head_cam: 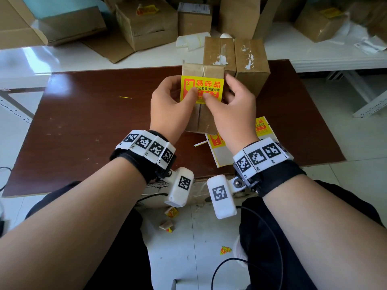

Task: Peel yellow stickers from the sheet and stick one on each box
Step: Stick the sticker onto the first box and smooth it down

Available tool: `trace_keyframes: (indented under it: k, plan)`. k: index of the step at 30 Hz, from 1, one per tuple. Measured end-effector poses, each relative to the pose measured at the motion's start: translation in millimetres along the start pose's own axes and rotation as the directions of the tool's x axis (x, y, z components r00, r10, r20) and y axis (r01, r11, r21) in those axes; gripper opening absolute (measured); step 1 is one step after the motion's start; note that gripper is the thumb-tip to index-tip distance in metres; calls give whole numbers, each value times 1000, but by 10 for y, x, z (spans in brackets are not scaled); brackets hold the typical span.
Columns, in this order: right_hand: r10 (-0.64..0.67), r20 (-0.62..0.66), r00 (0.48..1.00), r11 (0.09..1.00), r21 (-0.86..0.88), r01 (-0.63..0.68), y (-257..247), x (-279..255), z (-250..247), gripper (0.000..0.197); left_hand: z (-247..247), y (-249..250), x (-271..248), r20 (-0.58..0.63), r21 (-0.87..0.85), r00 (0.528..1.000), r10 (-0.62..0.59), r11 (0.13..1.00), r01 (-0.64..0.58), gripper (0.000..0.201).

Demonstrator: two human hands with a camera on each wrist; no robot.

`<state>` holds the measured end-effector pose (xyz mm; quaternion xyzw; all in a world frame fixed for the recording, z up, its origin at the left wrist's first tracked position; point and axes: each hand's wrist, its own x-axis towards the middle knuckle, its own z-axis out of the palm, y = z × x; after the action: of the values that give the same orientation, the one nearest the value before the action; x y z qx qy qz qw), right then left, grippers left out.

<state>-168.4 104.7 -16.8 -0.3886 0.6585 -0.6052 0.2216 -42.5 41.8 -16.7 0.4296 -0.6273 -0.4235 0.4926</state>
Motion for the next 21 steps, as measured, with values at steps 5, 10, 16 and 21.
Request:
trace_keyframes:
  k: [5,10,16,21]
  plan:
    - [-41,7,999,999,2,41,-27,-37,-39,48,-14,-23,20,33,31,999,3,1000,-4,33]
    - [-26,14,1000,1000,1,26,-31,-48,-27,47,-16,-29,39,40,-6,998,-39,999,40,46]
    - [-5,42,999,1000,-7,5,-8,-39,-2,70,-7,-9,30,37,-5,998,-58,998,58,40]
    - [-11,50,999,1000,3,11,21,-18,3,71,-13,2,27,40,24,997,-60,998,59,44]
